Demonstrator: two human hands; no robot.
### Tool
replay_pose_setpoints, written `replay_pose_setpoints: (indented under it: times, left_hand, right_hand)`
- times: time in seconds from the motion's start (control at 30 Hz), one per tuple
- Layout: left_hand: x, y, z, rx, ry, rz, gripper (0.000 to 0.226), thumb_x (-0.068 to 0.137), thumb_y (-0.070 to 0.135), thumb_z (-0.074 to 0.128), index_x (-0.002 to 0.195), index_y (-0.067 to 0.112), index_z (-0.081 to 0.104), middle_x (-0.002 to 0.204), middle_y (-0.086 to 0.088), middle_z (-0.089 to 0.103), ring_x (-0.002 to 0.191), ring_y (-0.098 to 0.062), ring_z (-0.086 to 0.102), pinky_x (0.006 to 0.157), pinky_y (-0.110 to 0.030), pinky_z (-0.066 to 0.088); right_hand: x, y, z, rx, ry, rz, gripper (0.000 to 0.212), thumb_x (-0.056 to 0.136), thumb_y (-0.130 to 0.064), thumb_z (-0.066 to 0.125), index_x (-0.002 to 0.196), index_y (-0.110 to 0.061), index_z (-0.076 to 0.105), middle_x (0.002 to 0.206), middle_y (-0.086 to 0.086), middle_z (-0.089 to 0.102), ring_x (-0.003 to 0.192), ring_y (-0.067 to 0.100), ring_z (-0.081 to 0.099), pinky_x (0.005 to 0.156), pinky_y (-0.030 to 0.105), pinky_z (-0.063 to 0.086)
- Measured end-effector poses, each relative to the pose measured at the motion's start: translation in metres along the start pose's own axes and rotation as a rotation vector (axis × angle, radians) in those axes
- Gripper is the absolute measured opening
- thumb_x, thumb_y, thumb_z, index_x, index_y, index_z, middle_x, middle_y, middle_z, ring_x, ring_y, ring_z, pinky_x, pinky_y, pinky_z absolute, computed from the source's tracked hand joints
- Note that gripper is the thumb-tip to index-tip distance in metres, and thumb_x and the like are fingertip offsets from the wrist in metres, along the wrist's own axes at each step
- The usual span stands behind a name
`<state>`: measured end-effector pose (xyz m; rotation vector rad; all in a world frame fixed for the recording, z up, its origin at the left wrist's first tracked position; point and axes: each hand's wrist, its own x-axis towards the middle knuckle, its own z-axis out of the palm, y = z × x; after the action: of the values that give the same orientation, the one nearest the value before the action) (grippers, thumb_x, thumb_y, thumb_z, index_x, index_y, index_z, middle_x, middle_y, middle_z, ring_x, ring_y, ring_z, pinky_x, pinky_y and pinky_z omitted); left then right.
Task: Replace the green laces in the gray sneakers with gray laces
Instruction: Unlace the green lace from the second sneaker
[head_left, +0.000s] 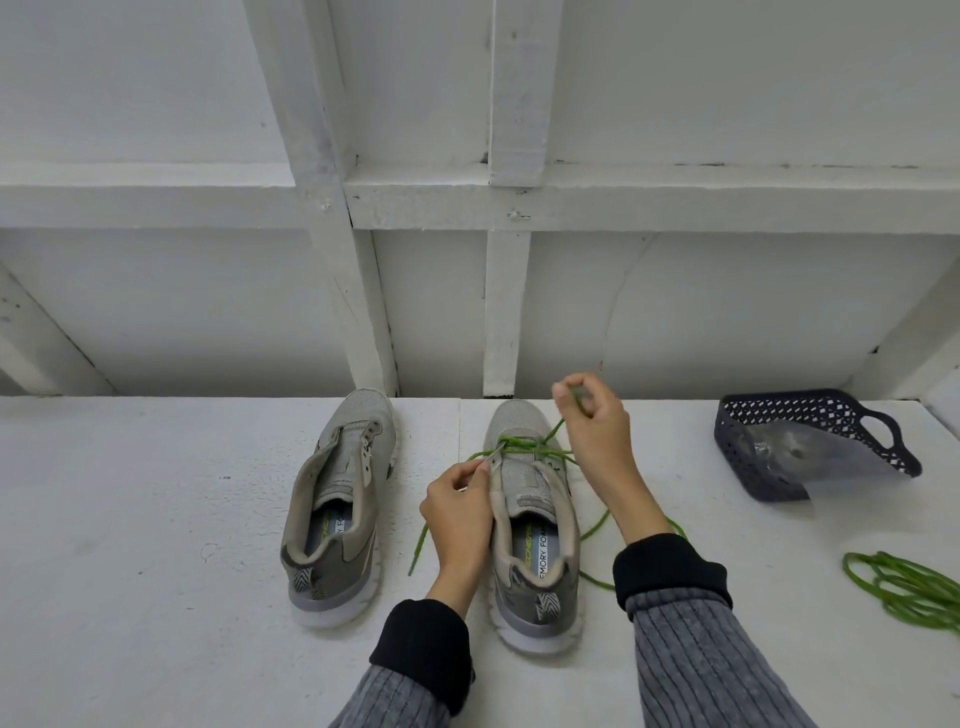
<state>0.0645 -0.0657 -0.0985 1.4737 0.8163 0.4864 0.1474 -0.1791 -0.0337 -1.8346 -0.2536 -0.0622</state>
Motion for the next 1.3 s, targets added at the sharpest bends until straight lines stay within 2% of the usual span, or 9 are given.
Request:
replay_pose_setpoints:
  times: [0.2, 0.3, 0.43, 0.53, 0.7, 0.9, 1.03, 1.2, 1.3]
  left_hand:
    - [0.000, -0.001, 0.001, 0.018, 0.006, 0.014, 0.009, 0.090, 0.020, 0.068, 0.090, 0.020, 0.077, 0.081, 0.008, 0.073, 0.079, 0.001, 0.064, 0.061, -0.001, 0.040]
    - [0.001, -0.001, 0.000, 0.014, 0.002, 0.016, 0.009, 0.090, 0.019, 0.068, 0.090, 0.020, 0.077, 0.081, 0.008, 0.073, 0.080, -0.002, 0.065, 0.062, -0.001, 0.041]
    - [0.000, 0.000, 0.000, 0.016, 0.000, 0.016, 0.010, 0.090, 0.020, 0.068, 0.086, 0.024, 0.076, 0.078, 0.011, 0.072, 0.079, 0.001, 0.065, 0.064, -0.001, 0.040]
    - [0.000, 0.000, 0.000, 0.026, 0.003, 0.017, 0.010, 0.090, 0.019, 0.068, 0.086, 0.023, 0.076, 0.078, 0.012, 0.071, 0.080, -0.001, 0.064, 0.063, 0.000, 0.039]
    - [-0.001, 0.000, -0.001, 0.031, 0.001, 0.024, 0.010, 0.090, 0.019, 0.068, 0.087, 0.022, 0.076, 0.078, 0.010, 0.071, 0.080, -0.001, 0.064, 0.062, -0.001, 0.039]
    - [0.000, 0.000, -0.002, 0.033, -0.002, 0.024, 0.013, 0.090, 0.020, 0.067, 0.082, 0.028, 0.073, 0.079, 0.012, 0.071, 0.081, -0.001, 0.064, 0.069, -0.008, 0.041]
    - [0.000, 0.000, 0.000, 0.044, -0.004, 0.022, 0.012, 0.090, 0.021, 0.068, 0.083, 0.028, 0.073, 0.080, 0.012, 0.071, 0.082, -0.003, 0.065, 0.070, -0.010, 0.042]
    - [0.002, -0.002, -0.001, 0.058, -0.006, 0.027, 0.010, 0.090, 0.021, 0.067, 0.085, 0.027, 0.074, 0.082, 0.009, 0.072, 0.084, -0.005, 0.065, 0.071, -0.012, 0.042]
    - [0.004, -0.002, 0.000, 0.069, -0.018, 0.028, 0.009, 0.090, 0.022, 0.068, 0.086, 0.026, 0.075, 0.083, 0.008, 0.072, 0.085, -0.007, 0.066, 0.073, -0.017, 0.044]
  right_hand:
    - [-0.005, 0.014, 0.022, -0.819, -0.327, 0.101, 0.021, 0.088, -0.046, 0.061, 0.092, -0.029, 0.073, 0.097, -0.003, 0.069, 0.092, 0.022, 0.061, 0.072, 0.027, 0.039]
    - [0.001, 0.016, 0.024, -0.624, -0.347, 0.124, 0.020, 0.092, -0.036, 0.061, 0.079, -0.024, 0.070, 0.086, -0.004, 0.060, 0.082, 0.017, 0.055, 0.067, 0.026, 0.036]
    - [0.002, 0.014, 0.014, 0.039, -0.158, 0.168, 0.024, 0.100, -0.026, 0.050, 0.079, -0.016, 0.058, 0.094, 0.004, 0.068, 0.089, 0.018, 0.061, 0.071, 0.027, 0.044]
    - [0.001, 0.013, 0.002, 0.319, -0.078, 0.176, 0.026, 0.103, -0.023, 0.042, 0.081, -0.013, 0.050, 0.067, -0.002, 0.065, 0.067, 0.020, 0.064, 0.069, 0.041, 0.054]
    - [0.001, 0.020, -0.017, 0.022, 0.055, 0.052, 0.029, 0.101, -0.032, 0.045, 0.078, -0.016, 0.051, 0.061, -0.001, 0.048, 0.053, 0.010, 0.038, 0.056, 0.027, 0.037]
    - [-0.002, 0.047, -0.034, -0.955, -0.080, -0.105, 0.029, 0.103, -0.037, 0.035, 0.094, -0.022, 0.057, 0.073, -0.005, 0.058, 0.075, 0.022, 0.051, 0.072, 0.034, 0.032]
    - [-0.004, 0.067, -0.035, -0.804, -0.215, 0.026, 0.024, 0.102, -0.034, 0.039, 0.085, -0.027, 0.053, 0.080, -0.008, 0.059, 0.091, 0.022, 0.053, 0.083, 0.037, 0.031]
    - [-0.015, 0.050, -0.024, -0.472, -0.035, 0.021, 0.015, 0.096, -0.031, 0.054, 0.085, -0.032, 0.064, 0.087, -0.015, 0.067, 0.090, 0.006, 0.057, 0.092, 0.034, 0.023]
    - [-0.025, 0.034, -0.011, -0.264, 0.069, -0.032, 0.007, 0.092, -0.034, 0.060, 0.086, -0.030, 0.063, 0.086, -0.015, 0.065, 0.090, 0.008, 0.060, 0.089, 0.033, 0.038]
